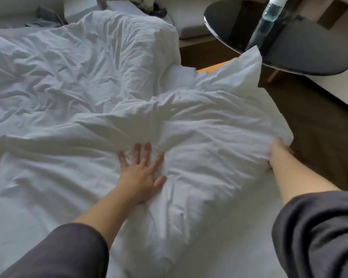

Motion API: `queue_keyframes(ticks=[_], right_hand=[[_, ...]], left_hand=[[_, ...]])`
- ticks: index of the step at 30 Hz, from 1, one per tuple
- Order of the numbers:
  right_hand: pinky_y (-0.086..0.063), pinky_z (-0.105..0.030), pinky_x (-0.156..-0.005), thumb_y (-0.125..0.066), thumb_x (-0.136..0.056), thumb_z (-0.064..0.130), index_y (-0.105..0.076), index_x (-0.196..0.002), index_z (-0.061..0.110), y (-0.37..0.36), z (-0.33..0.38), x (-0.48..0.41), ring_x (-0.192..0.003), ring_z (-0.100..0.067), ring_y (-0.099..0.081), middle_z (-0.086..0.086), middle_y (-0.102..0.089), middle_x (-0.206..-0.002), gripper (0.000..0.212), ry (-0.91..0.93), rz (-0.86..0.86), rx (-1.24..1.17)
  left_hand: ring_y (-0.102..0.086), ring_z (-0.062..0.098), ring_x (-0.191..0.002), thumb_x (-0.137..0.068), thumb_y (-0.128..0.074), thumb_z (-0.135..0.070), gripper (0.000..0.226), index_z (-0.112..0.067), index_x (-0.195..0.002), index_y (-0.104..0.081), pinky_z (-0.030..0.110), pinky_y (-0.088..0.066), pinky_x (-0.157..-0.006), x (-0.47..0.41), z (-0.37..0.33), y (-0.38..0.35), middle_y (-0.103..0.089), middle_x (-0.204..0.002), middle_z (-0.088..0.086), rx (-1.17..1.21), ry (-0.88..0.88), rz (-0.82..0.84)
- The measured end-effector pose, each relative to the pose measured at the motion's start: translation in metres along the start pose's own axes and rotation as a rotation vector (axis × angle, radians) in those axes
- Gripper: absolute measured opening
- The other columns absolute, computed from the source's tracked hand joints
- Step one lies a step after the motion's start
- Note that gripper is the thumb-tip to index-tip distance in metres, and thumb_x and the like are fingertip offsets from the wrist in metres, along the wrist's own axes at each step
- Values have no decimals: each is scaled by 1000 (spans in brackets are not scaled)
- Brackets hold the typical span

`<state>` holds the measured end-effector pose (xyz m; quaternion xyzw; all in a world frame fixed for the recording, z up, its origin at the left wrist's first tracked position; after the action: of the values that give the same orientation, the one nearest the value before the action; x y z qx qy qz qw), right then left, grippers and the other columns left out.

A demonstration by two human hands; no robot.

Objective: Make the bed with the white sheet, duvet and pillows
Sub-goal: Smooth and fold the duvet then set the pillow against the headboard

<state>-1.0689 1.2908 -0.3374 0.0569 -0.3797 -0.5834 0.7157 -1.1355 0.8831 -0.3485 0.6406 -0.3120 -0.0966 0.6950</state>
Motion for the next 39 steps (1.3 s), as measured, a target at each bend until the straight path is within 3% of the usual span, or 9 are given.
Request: queue_keyframes(ticks=[4, 7, 12, 15, 19, 23, 30, 34, 39], right_hand=[[-49, -50, -94, -61, -73, 71, -56, -123, 24, 10, -10, 16, -99, -32, -62, -8, -65, -109, 69, -121, 364, -340], [-52, -45, -85, -66, -80, 57, -53, -127, 21, 7, 1, 38, -101, -32, -59, -11, -62, -117, 61, -46, 492, -285], [-42, -5, -82, -59, -92, 19, -54, -135, 22, 31, 39, 41, -112, -6, -58, 8, -60, -123, 43, 333, -213, -427], [-34, -20, -104, -59, -94, 24, -42, -144, 20, 34, 19, 27, -131, -16, -48, -2, -50, -144, 53, 269, -292, -218], [-40, -39, -104, -63, -92, 20, -25, -150, 10, 23, -7, 22, -134, -32, -44, -13, -39, -149, 70, 140, -29, -12], [-33, -42, -110, -62, -92, 32, -8, -155, 17, 16, -4, 37, -135, -36, -42, -16, -37, -151, 84, 134, -77, 57], [-37, -43, -109, -40, -97, -2, -23, -153, 34, 27, 5, 31, -140, -27, -37, -1, -33, -155, 69, 424, -197, 78], [-37, -46, -108, -37, -101, 13, -16, -155, 30, 17, -10, 27, -135, -33, -40, -9, -32, -154, 60, 412, -289, 263], [-2, -65, -115, -24, -104, 39, 0, -156, 27, -22, -18, 59, -148, -41, 2, -13, 5, -163, 58, 516, -124, 771]], left_hand=[[20, 31, -146, -92, -20, -68, 71, -41, -152, 9, 71, 8, -108, 5, -3, 3, 22, -160, 5, -10, 14, 22], [21, 32, -146, -93, -24, -65, 71, -39, -152, 8, 70, 6, -109, 9, -2, 8, 22, -160, 6, -5, 17, 35], [24, 32, -145, -95, -31, -56, 72, -34, -153, 6, 65, 5, -113, 9, -6, 21, 26, -159, 5, 68, -13, -154], [25, 31, -145, -92, -18, -61, 72, -34, -153, 11, 65, 10, -112, 14, 1, 7, 26, -158, 4, 58, 33, -135], [23, 32, -145, -79, 4, -62, 81, -30, -152, 14, 66, 13, -108, 15, 0, -8, 24, -159, 7, 36, 58, -84], [20, 33, -146, -85, -5, -61, 77, -28, -153, 12, 67, 10, -110, 12, -2, -8, 21, -160, 8, 33, 52, -91], [18, 30, -147, -75, 4, -63, 85, -31, -154, 6, 65, 11, -110, 12, 2, -4, 17, -161, 5, 68, 15, -138], [17, 27, -148, -80, -2, -63, 81, -32, -154, 0, 63, 12, -111, 22, 13, -9, 13, -162, 4, 51, -13, -186], [19, 27, -147, -83, -3, -63, 78, -32, -154, 1, 61, 17, -111, 22, 13, -17, 13, -162, 4, 28, 2, -185]])
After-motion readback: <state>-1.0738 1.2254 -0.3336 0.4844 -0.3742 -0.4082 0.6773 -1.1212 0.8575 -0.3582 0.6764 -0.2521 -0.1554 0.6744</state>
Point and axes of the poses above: each hand's wrist, its own x-axis away from the middle knuckle, its own y-axis out of the back of the hand, z = x × y, the point moved 1 cm from there along -x, towards the middle knuckle
